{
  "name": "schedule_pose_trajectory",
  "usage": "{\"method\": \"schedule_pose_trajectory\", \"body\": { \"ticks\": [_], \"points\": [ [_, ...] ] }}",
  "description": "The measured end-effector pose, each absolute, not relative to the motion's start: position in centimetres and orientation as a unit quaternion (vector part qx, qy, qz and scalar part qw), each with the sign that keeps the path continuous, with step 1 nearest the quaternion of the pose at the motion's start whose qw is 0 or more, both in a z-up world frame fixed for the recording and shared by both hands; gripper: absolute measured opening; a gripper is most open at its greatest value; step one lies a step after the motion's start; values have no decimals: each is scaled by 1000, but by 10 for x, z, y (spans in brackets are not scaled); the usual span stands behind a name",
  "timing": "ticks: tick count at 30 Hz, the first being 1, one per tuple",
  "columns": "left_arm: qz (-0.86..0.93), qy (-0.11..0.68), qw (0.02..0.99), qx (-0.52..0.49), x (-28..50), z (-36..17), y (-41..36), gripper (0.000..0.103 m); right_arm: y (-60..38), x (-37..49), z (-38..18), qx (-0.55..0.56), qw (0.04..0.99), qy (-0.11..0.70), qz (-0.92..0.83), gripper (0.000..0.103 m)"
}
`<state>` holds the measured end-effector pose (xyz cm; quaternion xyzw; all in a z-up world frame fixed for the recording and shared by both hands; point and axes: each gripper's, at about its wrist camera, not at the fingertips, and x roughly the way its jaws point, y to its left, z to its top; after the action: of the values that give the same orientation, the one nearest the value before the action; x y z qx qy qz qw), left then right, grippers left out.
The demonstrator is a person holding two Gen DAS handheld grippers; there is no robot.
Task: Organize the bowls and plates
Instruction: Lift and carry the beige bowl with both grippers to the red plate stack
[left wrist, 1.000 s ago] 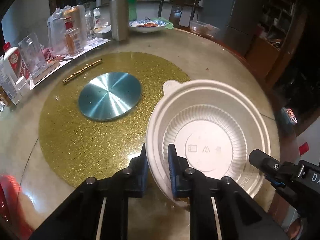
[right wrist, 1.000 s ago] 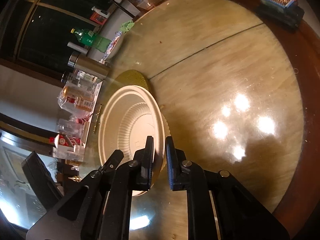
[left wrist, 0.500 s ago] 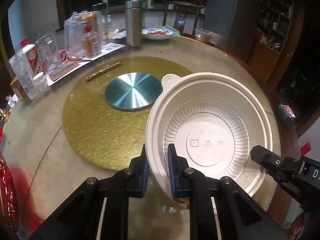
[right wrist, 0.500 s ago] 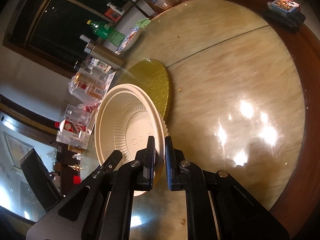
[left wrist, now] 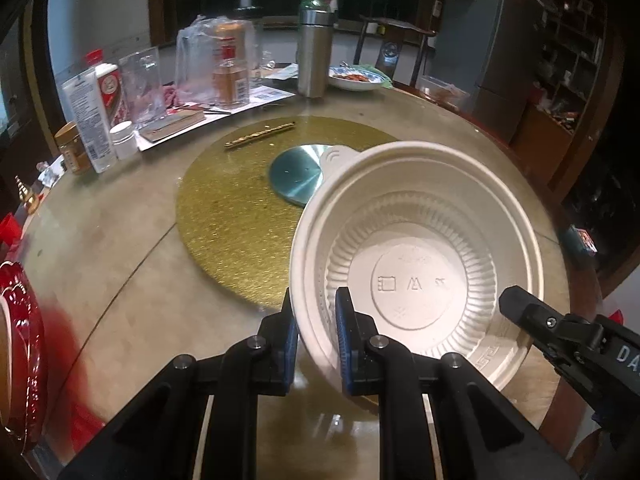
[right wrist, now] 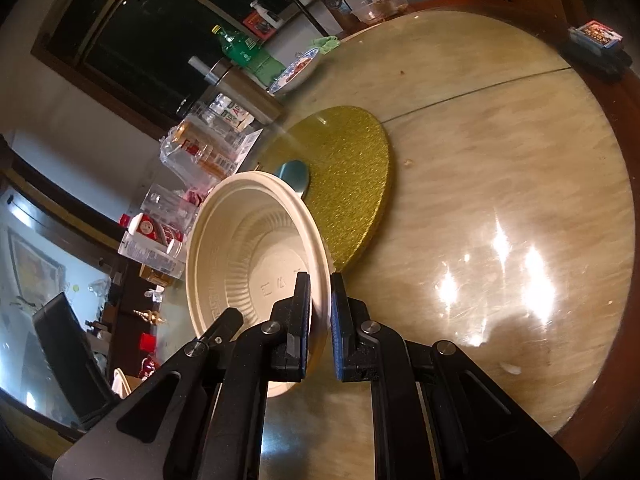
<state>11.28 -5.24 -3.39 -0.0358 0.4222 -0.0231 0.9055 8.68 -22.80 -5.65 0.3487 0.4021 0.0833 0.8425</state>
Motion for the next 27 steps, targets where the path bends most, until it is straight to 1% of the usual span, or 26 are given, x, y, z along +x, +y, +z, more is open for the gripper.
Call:
{"method": "schedule_pose_trajectory", "body": {
  "ticks": [12, 27],
  "points": [
    [-4, 414, 908, -55, 97, -31, -24, 16, -195, 83, -56, 327, 847, 407, 104, 9],
    [-5, 408, 911, -63, 78, -20, -10, 16, -185, 67, -43, 317, 850, 402, 121, 9]
  ]
}}
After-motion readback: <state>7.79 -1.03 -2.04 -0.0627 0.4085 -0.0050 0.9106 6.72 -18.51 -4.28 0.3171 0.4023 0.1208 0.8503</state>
